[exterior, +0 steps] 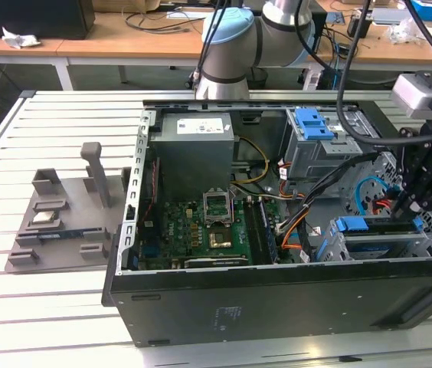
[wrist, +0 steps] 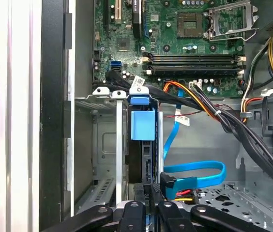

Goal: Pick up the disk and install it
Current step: 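Insert the first disk wire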

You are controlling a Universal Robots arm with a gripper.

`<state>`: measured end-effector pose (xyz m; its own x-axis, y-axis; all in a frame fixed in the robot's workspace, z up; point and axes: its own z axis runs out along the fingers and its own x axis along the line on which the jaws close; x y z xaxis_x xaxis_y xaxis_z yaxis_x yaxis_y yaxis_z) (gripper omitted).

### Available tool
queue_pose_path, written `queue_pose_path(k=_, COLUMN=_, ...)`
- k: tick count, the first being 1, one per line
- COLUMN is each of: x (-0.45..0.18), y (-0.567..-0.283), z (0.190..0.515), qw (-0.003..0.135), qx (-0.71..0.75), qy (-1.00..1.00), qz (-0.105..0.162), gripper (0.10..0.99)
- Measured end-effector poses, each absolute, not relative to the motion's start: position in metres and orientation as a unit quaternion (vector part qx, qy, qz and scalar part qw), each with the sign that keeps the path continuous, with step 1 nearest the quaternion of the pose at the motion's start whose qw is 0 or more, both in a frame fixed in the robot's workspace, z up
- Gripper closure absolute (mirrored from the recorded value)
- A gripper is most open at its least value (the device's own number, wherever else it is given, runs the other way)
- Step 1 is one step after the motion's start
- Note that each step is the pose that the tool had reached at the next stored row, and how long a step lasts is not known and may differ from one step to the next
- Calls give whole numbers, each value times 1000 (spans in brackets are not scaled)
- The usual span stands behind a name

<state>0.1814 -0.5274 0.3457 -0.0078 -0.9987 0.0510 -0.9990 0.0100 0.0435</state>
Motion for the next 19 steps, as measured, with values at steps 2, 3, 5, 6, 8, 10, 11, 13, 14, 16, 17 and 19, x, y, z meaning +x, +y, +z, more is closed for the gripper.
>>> queue_pose_path(k=2, x=181, y=-527, z=345, qw=33, qx=704, qy=-710, qz=3, gripper=918)
queue_pose_path(k=3, x=181, y=-526, z=345, qw=33, qx=704, qy=-710, qz=3, gripper=918)
queue_pose_path(k=5, x=181, y=-524, z=344, qw=33, qx=704, qy=-710, qz=3, gripper=918)
queue_pose_path(k=6, x=181, y=-524, z=344, qw=33, qx=703, qy=-710, qz=2, gripper=918)
queue_pose_path(k=8, x=181, y=-524, z=343, qw=33, qx=704, qy=-710, qz=2, gripper=918)
queue_pose_path(k=10, x=181, y=-524, z=343, qw=34, qx=704, qy=-710, qz=3, gripper=918)
queue_pose_path(k=11, x=181, y=-524, z=342, qw=34, qx=704, qy=-710, qz=3, gripper=918)
queue_pose_path(k=13, x=181, y=-524, z=342, qw=34, qx=704, qy=-710, qz=3, gripper=918)
queue_pose_path(k=14, x=181, y=-524, z=342, qw=34, qx=704, qy=-710, qz=3, gripper=918)
queue_pose_path(k=16, x=181, y=-524, z=341, qw=34, qx=704, qy=-710, qz=3, gripper=918)
queue_pose_path(k=17, x=181, y=-524, z=340, qw=34, qx=704, qy=-709, qz=3, gripper=918)
queue_pose_path(k=19, x=181, y=-524, z=340, qw=34, qx=704, qy=-709, qz=3, gripper=918)
